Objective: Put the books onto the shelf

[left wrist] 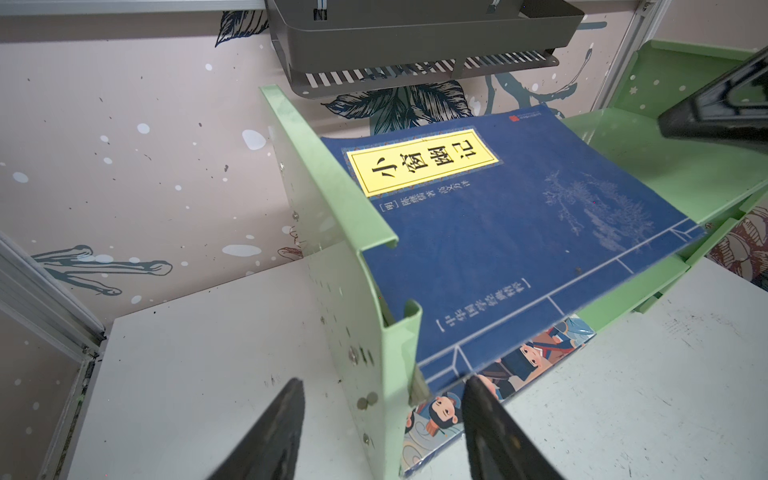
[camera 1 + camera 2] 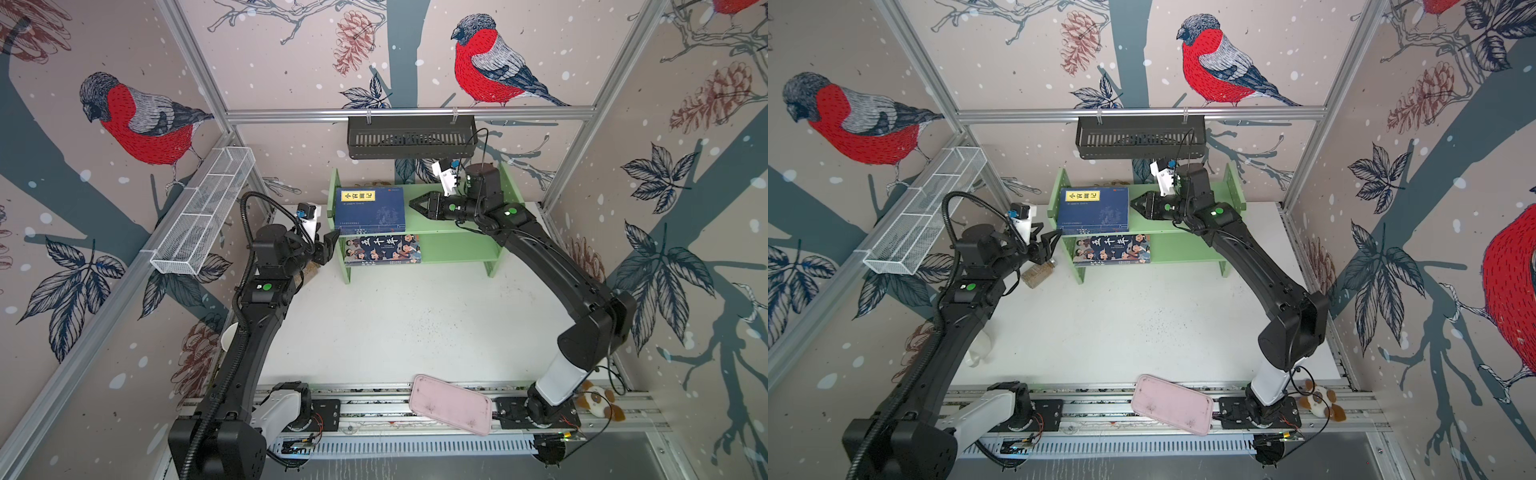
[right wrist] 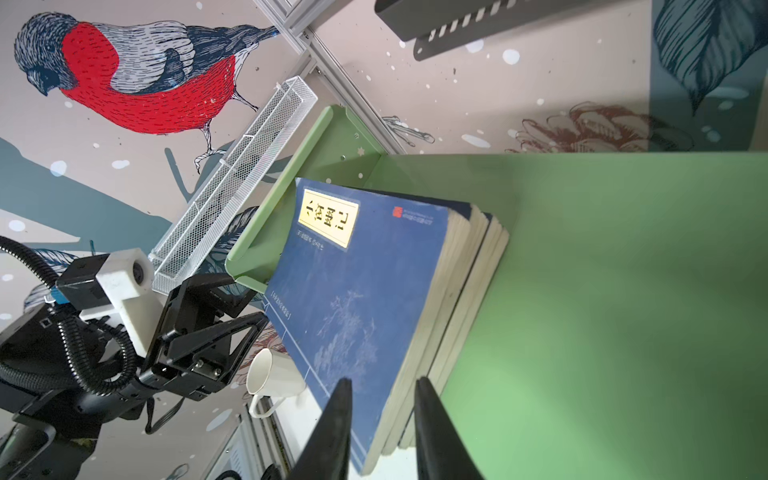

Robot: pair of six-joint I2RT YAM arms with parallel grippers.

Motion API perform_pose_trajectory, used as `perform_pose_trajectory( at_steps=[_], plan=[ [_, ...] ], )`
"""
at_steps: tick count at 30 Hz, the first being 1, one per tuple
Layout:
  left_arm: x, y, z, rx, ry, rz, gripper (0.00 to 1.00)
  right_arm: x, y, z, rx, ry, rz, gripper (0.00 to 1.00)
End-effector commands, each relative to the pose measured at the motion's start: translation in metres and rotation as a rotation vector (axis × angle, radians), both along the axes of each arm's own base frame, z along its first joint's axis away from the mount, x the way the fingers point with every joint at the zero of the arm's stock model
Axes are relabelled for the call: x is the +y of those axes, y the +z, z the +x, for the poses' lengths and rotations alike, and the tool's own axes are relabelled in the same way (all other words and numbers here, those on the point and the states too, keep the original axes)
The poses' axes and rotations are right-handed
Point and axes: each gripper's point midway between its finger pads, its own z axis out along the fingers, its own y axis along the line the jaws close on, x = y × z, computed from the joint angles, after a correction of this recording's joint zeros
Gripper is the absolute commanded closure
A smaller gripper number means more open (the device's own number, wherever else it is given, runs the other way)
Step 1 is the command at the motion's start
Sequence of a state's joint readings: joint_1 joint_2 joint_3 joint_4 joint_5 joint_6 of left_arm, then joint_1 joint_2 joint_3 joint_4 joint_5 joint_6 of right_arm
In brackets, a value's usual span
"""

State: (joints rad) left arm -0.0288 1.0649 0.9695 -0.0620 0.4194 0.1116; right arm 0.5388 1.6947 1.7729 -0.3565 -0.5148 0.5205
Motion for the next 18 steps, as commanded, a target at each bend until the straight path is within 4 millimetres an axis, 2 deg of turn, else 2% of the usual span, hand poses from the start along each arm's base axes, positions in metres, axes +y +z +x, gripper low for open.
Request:
perform_pose_trajectory(
  at_steps=[1,5,9,13,18],
  plan=[
    [-0.003,0.012,-0.002,-0.035,-0.019,0.001,0.38,-0.009,0.003,-0.007,-0.12,-0.068,-0.11,0.7],
    [-0.003,0.01,-0.004,-0.025,-0.025,0.007,0.37,-0.006,-0.004,-0.027,-0.238,-0.112,-0.236,0.64],
    [-0.004,0.008,-0.004,-0.018,-0.03,0.01,0.37,-0.004,-0.014,-0.039,-0.346,-0.191,-0.372,0.6],
    [-0.004,0.005,-0.003,-0.014,-0.029,0.012,0.37,-0.003,-0.02,-0.046,-0.373,-0.2,-0.374,0.59],
    [-0.005,0.005,-0.003,-0.012,-0.038,0.008,0.37,-0.002,-0.032,-0.043,-0.374,-0.206,-0.408,0.58]
  ],
)
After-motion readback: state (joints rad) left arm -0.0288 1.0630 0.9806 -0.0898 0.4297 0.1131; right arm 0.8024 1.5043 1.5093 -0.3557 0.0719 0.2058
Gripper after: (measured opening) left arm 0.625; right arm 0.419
